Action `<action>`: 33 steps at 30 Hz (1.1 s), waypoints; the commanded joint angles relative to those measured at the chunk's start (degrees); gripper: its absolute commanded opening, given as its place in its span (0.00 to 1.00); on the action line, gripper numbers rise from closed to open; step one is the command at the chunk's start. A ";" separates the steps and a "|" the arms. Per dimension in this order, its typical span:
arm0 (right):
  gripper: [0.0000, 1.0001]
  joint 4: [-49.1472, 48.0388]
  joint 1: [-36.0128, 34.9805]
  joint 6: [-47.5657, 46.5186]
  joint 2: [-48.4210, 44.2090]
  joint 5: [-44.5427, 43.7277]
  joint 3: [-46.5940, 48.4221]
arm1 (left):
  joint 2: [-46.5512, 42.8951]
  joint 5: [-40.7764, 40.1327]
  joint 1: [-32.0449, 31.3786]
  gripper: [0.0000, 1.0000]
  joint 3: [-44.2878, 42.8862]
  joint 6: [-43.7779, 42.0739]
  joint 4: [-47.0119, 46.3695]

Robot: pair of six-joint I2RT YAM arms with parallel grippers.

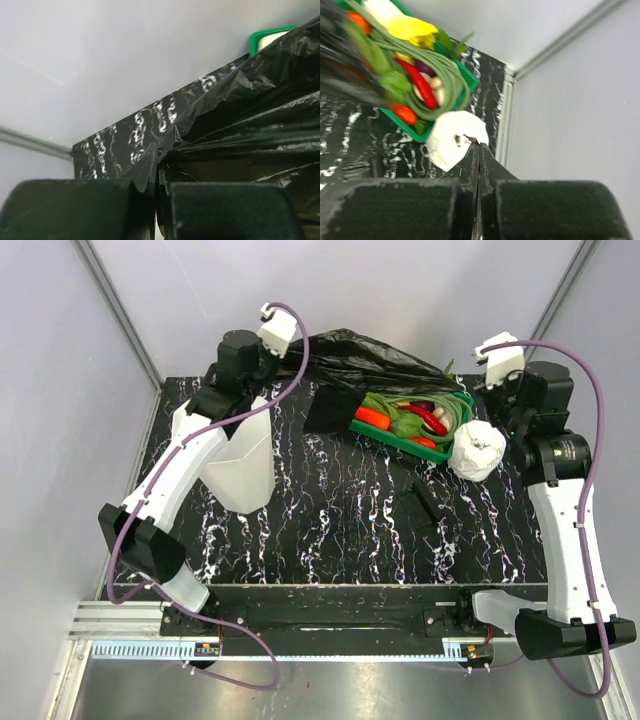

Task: Put the trash bags into the trash bin
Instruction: Unfold the trash bag at the center of the board.

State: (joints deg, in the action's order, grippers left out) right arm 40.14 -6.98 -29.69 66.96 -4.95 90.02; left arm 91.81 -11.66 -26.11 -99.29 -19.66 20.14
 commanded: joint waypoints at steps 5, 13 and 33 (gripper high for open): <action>0.00 -0.86 6.10 -2.56 -0.86 0.37 0.51 | -0.22 0.66 7.39 0.00 -6.36 2.52 -0.54; 0.70 5.39 6.02 7.71 0.88 37.33 2.26 | -1.99 17.19 4.50 0.00 -8.46 9.02 3.67; 1.00 -9.55 -16.92 19.76 17.06 36.78 9.82 | 10.93 5.24 -12.21 0.00 -30.53 13.07 12.11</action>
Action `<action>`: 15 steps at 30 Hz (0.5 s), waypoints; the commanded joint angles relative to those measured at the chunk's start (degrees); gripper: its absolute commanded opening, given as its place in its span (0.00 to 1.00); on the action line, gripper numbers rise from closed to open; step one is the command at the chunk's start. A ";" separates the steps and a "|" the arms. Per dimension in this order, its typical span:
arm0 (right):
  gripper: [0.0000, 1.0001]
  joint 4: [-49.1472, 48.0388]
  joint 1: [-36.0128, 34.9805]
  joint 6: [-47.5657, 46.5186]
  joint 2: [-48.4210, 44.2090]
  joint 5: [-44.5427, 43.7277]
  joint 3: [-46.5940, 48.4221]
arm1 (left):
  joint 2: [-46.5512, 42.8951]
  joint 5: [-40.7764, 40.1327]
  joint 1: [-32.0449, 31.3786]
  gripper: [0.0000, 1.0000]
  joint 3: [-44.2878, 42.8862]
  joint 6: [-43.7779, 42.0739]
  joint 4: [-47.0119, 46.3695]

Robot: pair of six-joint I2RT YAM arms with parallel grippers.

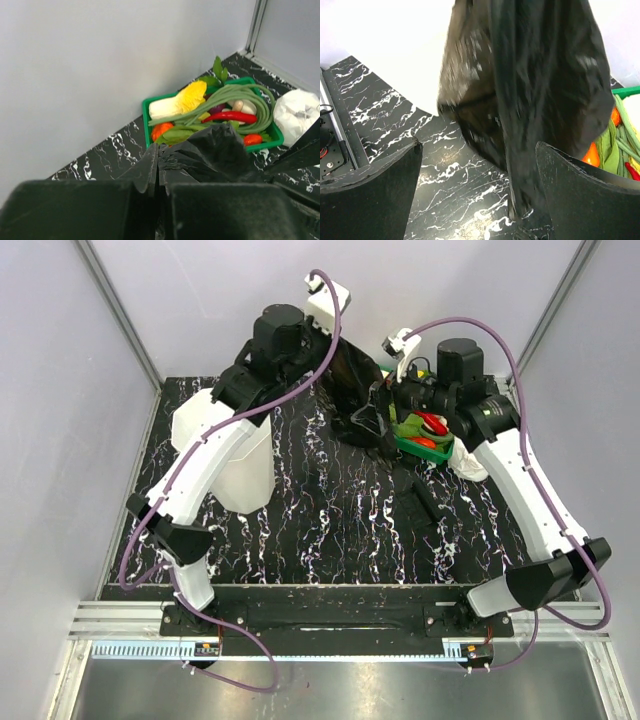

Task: Put the trash bags into the trash bin
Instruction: Unfold the trash bag at the center of the board.

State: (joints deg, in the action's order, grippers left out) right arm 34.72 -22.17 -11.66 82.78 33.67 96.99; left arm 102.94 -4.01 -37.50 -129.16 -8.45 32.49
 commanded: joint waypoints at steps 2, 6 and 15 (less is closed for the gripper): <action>1.00 -4.49 -2.43 0.42 2.64 -4.39 3.20 | -0.54 -1.45 -1.09 0.00 -0.04 2.29 -0.32; 0.98 -5.98 -2.52 -0.90 4.31 -8.96 2.68 | -1.95 0.49 -1.26 0.00 1.45 3.96 -0.32; 0.22 -8.97 -2.70 -3.89 5.37 -17.67 1.27 | -5.99 3.13 -1.35 0.00 4.09 4.06 -0.06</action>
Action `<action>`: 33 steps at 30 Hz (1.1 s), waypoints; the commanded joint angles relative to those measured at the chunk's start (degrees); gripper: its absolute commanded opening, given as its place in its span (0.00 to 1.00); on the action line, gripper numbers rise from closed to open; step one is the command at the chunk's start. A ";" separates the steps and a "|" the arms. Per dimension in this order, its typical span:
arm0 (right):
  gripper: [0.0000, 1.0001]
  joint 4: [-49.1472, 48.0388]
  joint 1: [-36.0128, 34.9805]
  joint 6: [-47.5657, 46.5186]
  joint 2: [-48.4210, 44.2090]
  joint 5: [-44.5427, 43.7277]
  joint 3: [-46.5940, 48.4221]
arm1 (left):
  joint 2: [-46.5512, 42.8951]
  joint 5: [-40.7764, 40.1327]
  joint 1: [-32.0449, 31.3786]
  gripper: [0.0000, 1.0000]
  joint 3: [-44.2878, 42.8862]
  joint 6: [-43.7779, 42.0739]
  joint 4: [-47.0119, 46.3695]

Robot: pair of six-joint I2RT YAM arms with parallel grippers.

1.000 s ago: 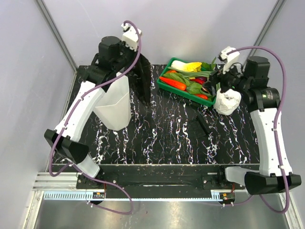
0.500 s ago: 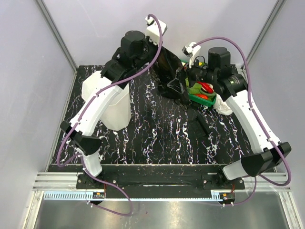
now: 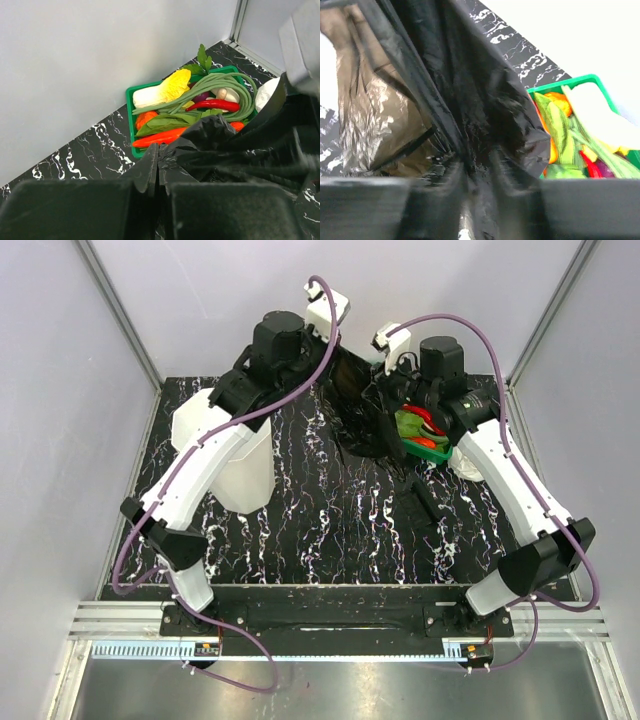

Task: Put the trash bags into the trash bin
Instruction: Unfold the trash bag at the center of the board.

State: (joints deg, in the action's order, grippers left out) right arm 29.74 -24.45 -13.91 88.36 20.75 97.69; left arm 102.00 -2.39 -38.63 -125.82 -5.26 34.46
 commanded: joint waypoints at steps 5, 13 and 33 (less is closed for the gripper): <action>0.00 -2.76 -0.34 -4.01 -0.20 -11.77 2.67 | -8.73 2.13 0.13 0.00 5.49 -0.02 -3.78; 0.00 3.39 -0.34 -4.55 -0.11 -21.98 13.74 | -12.87 17.50 4.18 0.96 13.93 5.08 -8.00; 0.00 3.05 -0.34 2.49 1.99 -33.32 15.52 | -5.67 30.25 -1.71 0.99 18.77 26.52 -16.52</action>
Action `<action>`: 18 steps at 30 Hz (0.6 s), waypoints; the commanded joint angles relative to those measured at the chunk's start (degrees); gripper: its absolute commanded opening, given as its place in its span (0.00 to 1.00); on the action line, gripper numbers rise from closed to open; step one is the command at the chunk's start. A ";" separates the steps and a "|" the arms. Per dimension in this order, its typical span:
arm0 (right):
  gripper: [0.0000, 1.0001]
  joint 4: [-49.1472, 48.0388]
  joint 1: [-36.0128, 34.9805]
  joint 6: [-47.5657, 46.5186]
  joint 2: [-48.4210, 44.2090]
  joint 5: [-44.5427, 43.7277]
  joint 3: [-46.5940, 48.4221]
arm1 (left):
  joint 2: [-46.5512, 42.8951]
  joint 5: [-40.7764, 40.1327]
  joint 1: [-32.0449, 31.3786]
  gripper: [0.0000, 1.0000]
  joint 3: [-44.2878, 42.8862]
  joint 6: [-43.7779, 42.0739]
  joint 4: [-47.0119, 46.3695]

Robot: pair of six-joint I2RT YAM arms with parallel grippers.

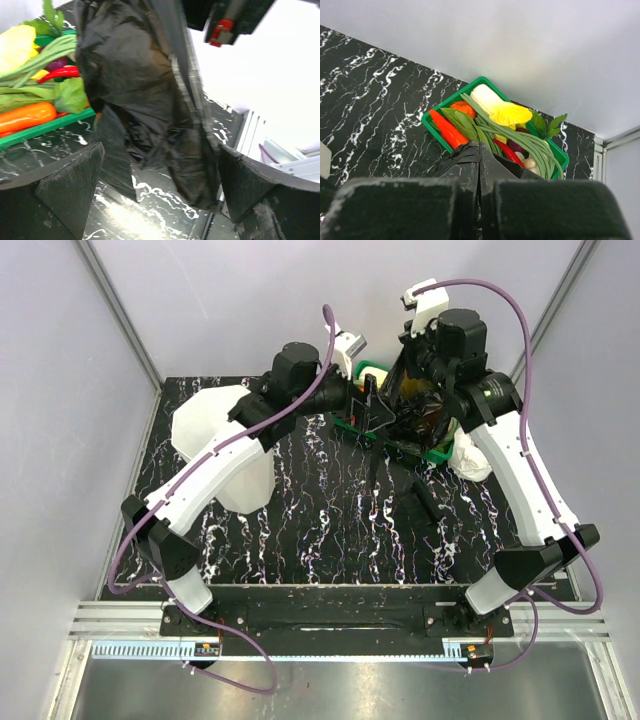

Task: Put the trash bags into the trash bin
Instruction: Unfold the trash bag at the center of the board.

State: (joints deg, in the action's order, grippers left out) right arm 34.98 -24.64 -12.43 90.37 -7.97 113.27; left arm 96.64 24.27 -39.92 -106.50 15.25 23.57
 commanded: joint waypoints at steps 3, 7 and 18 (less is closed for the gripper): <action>0.00 -3.16 -0.14 -0.14 0.07 -7.23 -2.61 | -0.40 3.07 -0.42 0.99 -0.64 8.22 -5.91; 0.00 -4.22 -0.14 -1.02 0.51 -10.66 -4.99 | -0.66 -3.51 -0.68 0.99 -1.26 9.71 -3.89; 0.00 -4.05 -0.14 1.79 0.69 -10.58 -0.69 | -0.66 -17.06 -2.26 0.99 3.66 12.18 -5.29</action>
State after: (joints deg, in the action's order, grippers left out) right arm 33.69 -24.64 -11.99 91.29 -17.10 108.14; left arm 96.97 13.21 -41.67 -104.33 26.57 21.26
